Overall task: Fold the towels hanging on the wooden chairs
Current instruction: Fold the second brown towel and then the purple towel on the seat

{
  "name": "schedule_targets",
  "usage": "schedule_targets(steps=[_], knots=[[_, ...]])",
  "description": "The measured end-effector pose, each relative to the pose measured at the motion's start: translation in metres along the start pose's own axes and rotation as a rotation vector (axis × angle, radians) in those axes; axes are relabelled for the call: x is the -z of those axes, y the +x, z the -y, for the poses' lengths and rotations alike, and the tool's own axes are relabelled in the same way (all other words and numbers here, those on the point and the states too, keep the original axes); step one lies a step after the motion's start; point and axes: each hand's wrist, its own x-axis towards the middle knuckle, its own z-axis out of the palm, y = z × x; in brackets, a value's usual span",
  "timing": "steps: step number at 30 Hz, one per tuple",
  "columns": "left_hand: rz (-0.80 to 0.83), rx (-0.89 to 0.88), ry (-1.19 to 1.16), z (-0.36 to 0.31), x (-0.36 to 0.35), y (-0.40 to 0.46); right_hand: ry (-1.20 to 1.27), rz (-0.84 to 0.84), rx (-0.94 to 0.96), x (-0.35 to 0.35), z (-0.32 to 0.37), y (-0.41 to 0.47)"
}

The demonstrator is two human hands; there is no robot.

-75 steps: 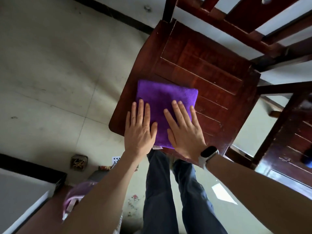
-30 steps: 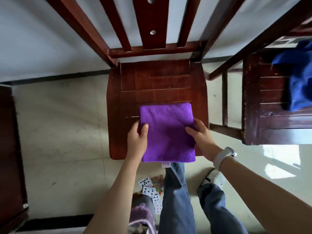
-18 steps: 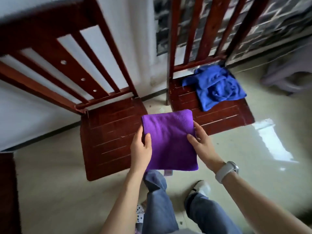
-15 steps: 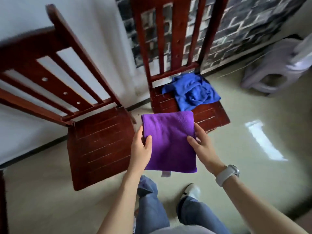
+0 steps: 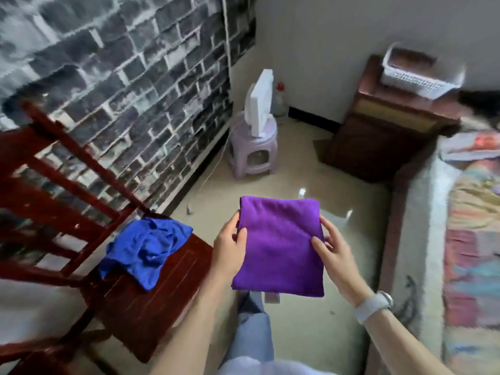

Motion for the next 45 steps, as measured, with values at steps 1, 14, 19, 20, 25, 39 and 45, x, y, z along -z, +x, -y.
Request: schedule_targets(steps=[1, 14, 19, 20, 25, 39, 45], knots=[[0.027, -0.01, 0.007, -0.013, -0.013, 0.021, 0.009, -0.037, 0.008, 0.013, 0.003, 0.018], [0.239, -0.186, 0.009, -0.203, -0.17, 0.309, 0.054, -0.338, 0.011, 0.154, 0.097, 0.288], [0.391, -0.247, 0.017, -0.274, -0.257, 0.38, 0.105, -0.502, -0.028, 0.231, 0.106, 0.359], [0.407, -0.255, 0.025, -0.287, -0.276, 0.394, 0.114, -0.523, -0.043, 0.248, 0.105, 0.376], [0.441, -0.286, 0.025, -0.347, -0.374, 0.469, 0.156, -0.528, -0.028, 0.336, 0.104, 0.477], [0.332, -0.007, -0.024, -0.461, -0.58, 0.665, 0.056, -0.375, -0.084, 0.502, 0.114, 0.759], [0.316, 0.04, 0.01, -0.455, -0.623, 0.726, 0.059, -0.314, -0.13, 0.513, 0.099, 0.833]])
